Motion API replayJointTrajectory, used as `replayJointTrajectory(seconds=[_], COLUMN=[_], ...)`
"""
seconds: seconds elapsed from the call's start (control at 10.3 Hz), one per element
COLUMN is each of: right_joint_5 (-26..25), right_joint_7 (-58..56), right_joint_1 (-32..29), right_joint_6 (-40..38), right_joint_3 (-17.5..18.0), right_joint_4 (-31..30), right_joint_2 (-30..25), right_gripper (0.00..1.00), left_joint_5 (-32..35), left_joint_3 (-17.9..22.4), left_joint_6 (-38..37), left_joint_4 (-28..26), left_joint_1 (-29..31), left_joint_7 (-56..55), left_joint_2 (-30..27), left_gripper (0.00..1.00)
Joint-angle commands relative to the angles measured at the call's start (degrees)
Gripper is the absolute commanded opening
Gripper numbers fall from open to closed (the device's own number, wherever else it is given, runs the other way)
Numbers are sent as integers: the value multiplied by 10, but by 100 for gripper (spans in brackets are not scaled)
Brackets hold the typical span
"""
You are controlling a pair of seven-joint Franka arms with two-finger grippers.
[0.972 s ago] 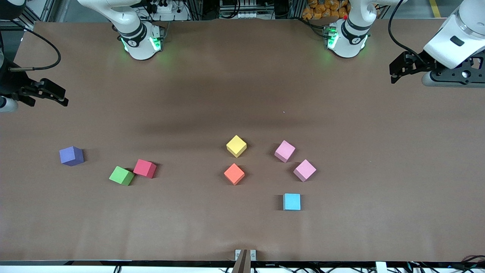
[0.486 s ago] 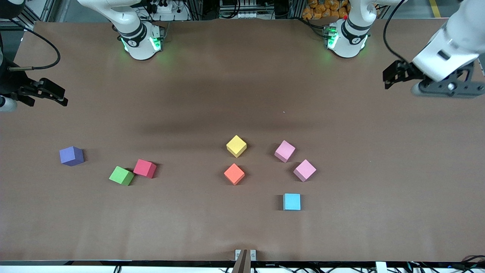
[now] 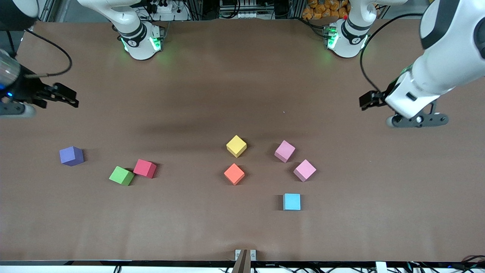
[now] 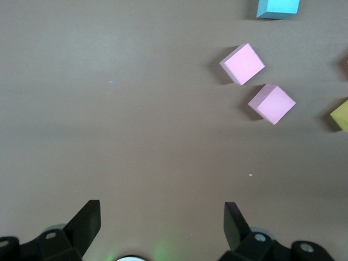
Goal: Arrange blocks into number 1
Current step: 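Reach the right gripper to the red cube while the left gripper reaches the lavender cube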
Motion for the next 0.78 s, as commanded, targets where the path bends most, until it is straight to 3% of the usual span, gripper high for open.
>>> replayJointTrajectory(seconds=[0.0, 0.19, 0.68], right_joint_5=[10, 46, 59], right_joint_7=[3, 30, 202], right_joint_1=[3, 2, 47], right_joint_6=[54, 135, 317], right_joint_3=[-2, -2, 16], right_joint_4=[-43, -95, -93], right_joint_2=[18, 53, 211], right_gripper=[100, 100, 100], left_joint_5=[-14, -14, -4], left_joint_3=[-3, -4, -2], left_joint_6=[45, 128, 255], left_joint_4=[2, 7, 9], left_joint_1=[-10, -24, -62], left_joint_7=[-45, -126, -246], left_joint_2=[37, 78, 191], left_gripper=[100, 100, 100])
